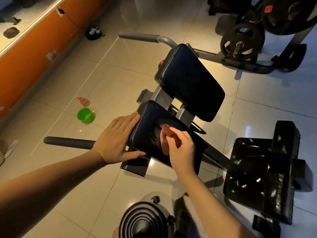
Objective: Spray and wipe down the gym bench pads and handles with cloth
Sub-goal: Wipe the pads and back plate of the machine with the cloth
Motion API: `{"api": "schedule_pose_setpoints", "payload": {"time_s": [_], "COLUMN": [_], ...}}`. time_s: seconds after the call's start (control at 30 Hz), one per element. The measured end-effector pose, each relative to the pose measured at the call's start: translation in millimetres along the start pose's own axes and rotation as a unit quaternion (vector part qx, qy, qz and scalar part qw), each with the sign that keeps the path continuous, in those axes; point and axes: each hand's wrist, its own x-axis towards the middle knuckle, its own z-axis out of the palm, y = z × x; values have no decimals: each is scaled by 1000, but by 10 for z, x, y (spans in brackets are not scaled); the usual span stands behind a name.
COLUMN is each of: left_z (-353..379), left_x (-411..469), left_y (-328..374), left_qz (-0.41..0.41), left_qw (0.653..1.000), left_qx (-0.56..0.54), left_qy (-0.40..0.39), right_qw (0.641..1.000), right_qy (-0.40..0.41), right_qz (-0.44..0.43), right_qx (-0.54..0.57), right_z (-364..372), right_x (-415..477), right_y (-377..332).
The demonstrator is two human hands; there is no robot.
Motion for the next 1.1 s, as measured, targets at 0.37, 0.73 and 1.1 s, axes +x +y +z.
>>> {"api": "schedule_pose_setpoints", "payload": {"time_s": [0.37, 0.73, 1.1], "left_z": [-12, 15, -2], "left_x": [2, -19, -10], "left_y": [6, -28, -1], "left_qz": [-4, 4, -9], "left_qw": [1000, 1000, 1000], "left_qx": [-1, 0, -7], "left_qy": [-9, -3, -15], "right_qw": [996, 971, 988], "right_qy": [22, 114, 12], "right_qz": [-86, 169, -72], "right_qx": [-9, -124, -134], "right_z": [326, -280, -67], "right_x": [-46, 166, -198], "right_y": [-388, 577, 335]}}
